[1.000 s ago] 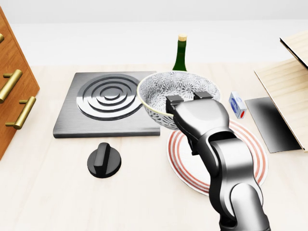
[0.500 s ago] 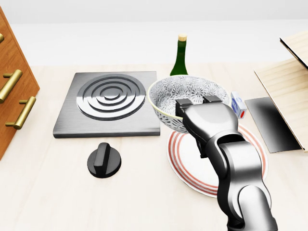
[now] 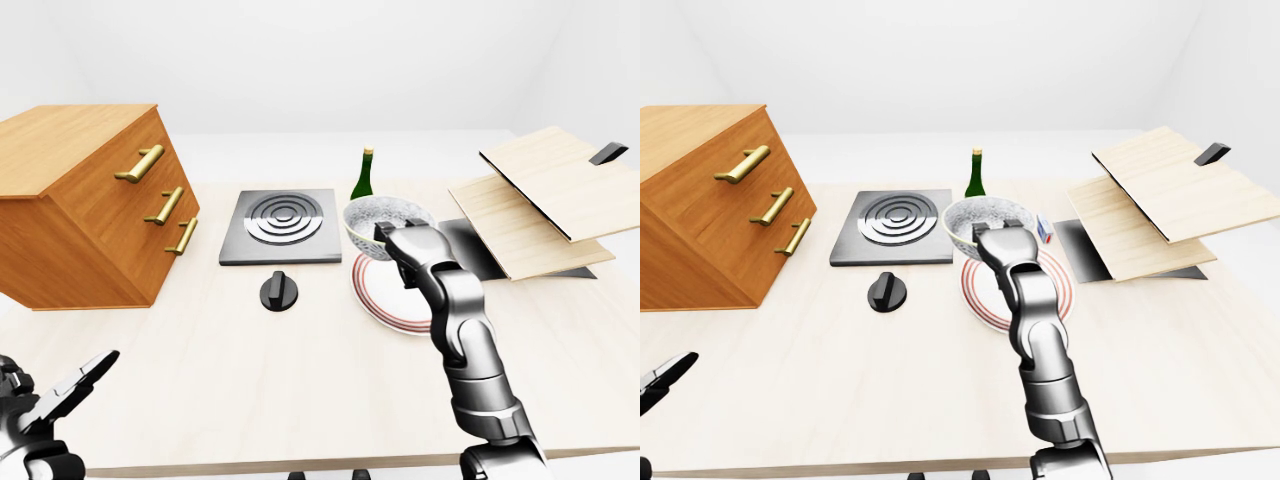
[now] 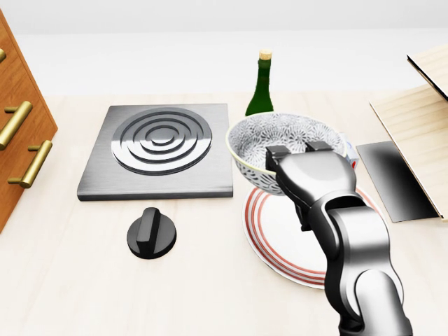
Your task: Pick up the akita bowl and put it on the plate.
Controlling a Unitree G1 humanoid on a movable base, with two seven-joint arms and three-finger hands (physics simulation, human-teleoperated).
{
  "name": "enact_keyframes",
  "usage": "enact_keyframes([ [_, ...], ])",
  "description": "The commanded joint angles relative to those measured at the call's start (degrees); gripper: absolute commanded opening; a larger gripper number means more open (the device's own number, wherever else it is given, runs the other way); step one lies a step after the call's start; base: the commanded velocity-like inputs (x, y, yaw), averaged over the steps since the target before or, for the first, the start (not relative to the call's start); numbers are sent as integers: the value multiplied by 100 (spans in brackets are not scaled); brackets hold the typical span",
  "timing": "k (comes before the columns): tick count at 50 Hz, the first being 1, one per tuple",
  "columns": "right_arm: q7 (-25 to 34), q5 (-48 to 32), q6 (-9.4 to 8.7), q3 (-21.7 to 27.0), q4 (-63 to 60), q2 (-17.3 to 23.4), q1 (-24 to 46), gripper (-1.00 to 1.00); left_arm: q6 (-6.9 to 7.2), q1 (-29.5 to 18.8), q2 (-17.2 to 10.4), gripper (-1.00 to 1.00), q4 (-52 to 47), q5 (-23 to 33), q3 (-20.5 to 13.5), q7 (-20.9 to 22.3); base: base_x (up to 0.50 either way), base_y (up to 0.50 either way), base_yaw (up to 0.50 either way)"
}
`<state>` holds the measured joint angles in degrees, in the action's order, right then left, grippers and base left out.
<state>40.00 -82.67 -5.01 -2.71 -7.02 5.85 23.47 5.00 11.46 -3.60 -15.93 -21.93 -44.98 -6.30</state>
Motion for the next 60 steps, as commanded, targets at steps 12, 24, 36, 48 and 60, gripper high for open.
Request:
enact_keyframes([
  [12, 0, -498, 1, 101, 64, 74, 55, -100, 0, 57, -8, 100, -61, -46, 27, -36, 0, 0, 0],
  [24, 0, -442, 1, 205, 110, 182, 54, -100, 0, 22, 6, 100, -66, -20, -13, -12, 0, 0, 0],
  [36, 0, -361, 1, 322, 130, 325, 24, -100, 0, 37, -3, 100, -56, -12, 21, -35, 0, 0, 0],
  [48, 0, -329, 1, 365, 86, 394, -50, -100, 0, 31, 2, 100, -15, -1, 21, -18, 0, 0, 0],
  [60, 0, -260, 1, 406, 235, 430, -228, -100, 0, 25, -3, 100, -46, 0, 34, -48, 0, 0, 0],
])
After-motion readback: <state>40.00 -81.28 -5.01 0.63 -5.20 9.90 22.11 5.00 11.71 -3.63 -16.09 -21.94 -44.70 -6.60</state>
